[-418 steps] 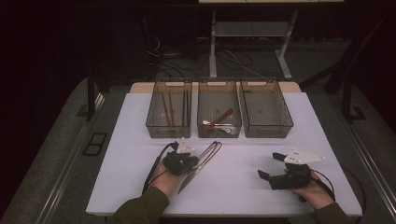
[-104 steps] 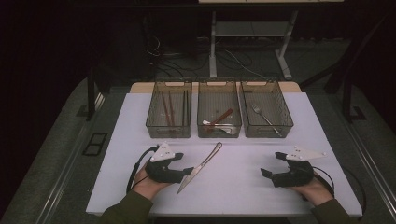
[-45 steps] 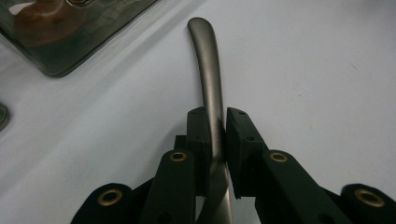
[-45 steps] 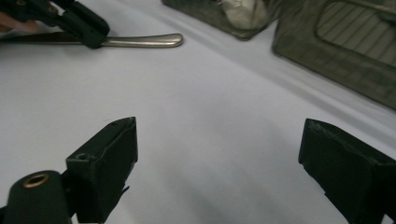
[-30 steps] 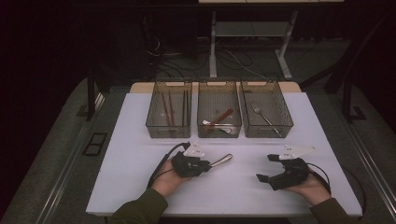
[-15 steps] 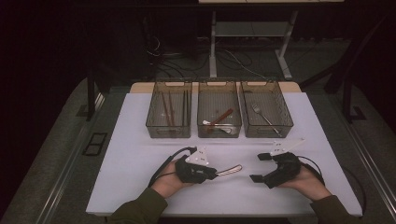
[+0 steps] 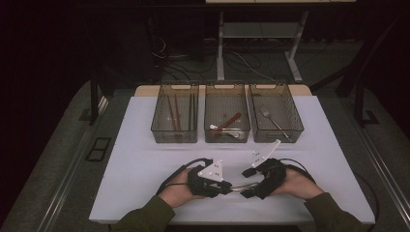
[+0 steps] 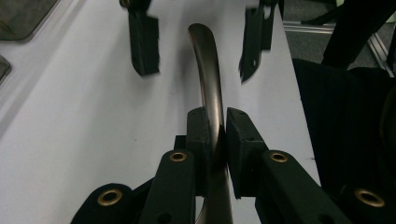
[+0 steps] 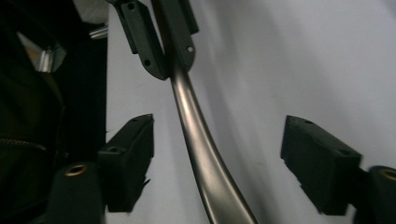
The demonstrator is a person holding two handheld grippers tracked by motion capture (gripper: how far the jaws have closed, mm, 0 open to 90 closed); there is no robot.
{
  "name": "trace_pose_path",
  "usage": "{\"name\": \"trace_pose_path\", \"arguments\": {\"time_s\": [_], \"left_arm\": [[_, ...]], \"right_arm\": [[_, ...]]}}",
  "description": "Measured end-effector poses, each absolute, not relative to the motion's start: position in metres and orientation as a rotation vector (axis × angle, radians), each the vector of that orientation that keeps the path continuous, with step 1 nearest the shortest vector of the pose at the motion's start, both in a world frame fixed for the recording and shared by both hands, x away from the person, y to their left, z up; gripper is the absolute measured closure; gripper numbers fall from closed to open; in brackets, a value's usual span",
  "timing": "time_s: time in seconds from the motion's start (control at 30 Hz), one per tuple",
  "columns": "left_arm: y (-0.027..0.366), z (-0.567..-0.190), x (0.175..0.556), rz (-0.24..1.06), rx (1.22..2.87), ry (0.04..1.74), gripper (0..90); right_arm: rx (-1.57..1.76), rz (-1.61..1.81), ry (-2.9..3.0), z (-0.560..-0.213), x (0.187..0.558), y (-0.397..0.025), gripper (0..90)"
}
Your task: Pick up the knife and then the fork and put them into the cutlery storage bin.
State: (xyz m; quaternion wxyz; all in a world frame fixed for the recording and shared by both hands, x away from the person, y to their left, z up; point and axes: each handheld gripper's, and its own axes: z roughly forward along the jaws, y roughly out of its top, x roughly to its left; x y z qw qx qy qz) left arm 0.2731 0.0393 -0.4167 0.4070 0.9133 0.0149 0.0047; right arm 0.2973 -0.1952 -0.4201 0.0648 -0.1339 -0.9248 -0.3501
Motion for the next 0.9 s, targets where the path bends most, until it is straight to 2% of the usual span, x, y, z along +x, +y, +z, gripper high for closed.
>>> {"name": "trace_pose_path", "arguments": {"time_s": [0.3, 0.47, 0.53, 0.67, 0.9], "left_arm": [[0.035, -0.417, 0.271, -0.009, 2.297, 0.023, 79.7], [0.033, -0.417, 0.27, -0.019, 2.3, 0.022, 79.7], [0.033, -0.417, 0.27, -0.004, 2.307, 0.004, 79.7], [0.033, -0.418, 0.27, -0.015, 2.297, 0.009, 79.6], [0.033, -0.417, 0.271, -0.002, 2.295, -0.011, 79.3]], "right_arm": [[-0.325, -0.965, -2.756, -0.425, 0.3, -0.18, 56.4], [-0.275, -0.921, -2.744, -0.426, 0.3, -0.174, 66.4], [-0.25, -0.911, -2.735, -0.427, 0.3, -0.173, 73.2], [-0.18, -0.916, -2.757, -0.425, 0.297, -0.171, 77.6], [-0.112, -0.917, -2.807, -0.422, 0.294, -0.169, 79.0]]}}
